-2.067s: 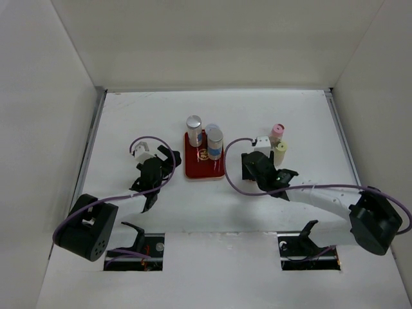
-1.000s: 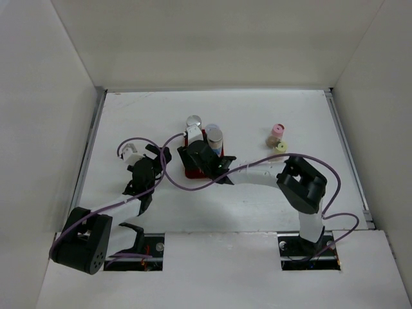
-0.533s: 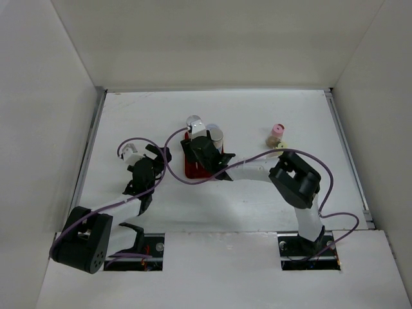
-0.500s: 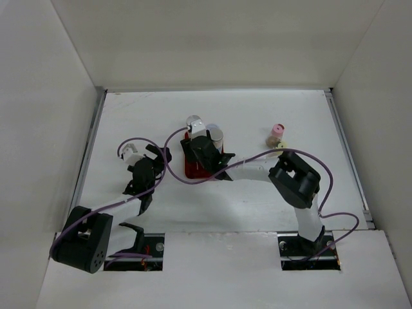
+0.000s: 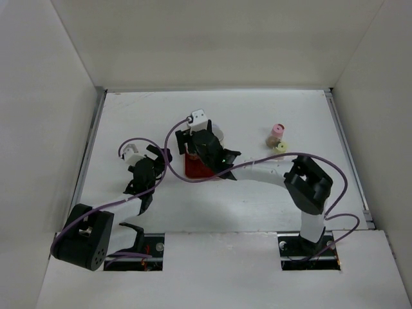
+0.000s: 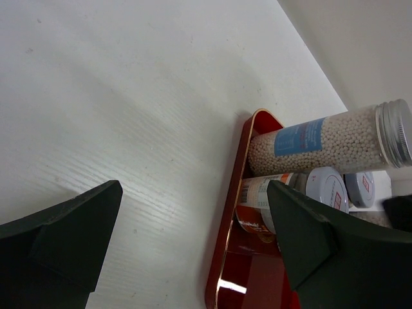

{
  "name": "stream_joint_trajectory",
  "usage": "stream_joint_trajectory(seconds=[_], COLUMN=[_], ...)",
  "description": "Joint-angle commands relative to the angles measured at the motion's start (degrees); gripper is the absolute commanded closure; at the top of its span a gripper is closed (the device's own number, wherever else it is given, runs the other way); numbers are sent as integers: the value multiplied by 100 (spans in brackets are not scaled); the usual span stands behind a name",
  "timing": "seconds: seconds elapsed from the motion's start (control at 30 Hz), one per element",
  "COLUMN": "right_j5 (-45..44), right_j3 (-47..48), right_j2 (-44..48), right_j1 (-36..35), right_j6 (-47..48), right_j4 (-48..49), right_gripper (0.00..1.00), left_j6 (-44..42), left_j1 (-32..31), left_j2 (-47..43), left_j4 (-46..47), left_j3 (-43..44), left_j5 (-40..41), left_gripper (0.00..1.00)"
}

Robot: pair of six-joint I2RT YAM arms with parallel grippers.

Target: Organize the condiment bottles

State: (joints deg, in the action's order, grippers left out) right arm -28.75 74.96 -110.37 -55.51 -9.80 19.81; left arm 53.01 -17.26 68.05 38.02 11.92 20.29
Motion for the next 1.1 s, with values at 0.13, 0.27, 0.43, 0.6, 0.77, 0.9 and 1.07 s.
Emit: stream_joint_trajectory(seconds=[0.13, 0.27, 0.43, 0.6, 0.77, 0.9, 1.07], right_j5=[-227, -437, -1341, -1765, -1142, -1027, -764], right_j3=[-402, -1148, -2518, -3311, -3216, -3172, -3233], right_j2=[1595, 2588, 3906, 4524, 4042, 3646, 3470], right_j1=[-246, -1, 1114, 2423, 3085, 3261, 3349], right_j6=[31, -74, -232, -697, -1023, -1225, -1524], right_j4=[436, 445, 59, -837, -1339, -1366, -1559], right_gripper=[32, 61, 56, 7, 0, 3, 10], left_j6=[51, 51, 60, 60, 60, 60, 51], left_j1=[51, -19, -98, -151, -159, -125, -142], left_j2=[-55, 15, 138, 226, 270, 244, 261], left_j4=[302, 302, 346, 390, 399, 399, 399], left_j3=[29, 73, 126, 152, 179, 153, 161], left_j5=[-43, -61, -157, -193, -210, -210, -166], left_gripper=[0, 0, 0, 0, 0, 0, 0])
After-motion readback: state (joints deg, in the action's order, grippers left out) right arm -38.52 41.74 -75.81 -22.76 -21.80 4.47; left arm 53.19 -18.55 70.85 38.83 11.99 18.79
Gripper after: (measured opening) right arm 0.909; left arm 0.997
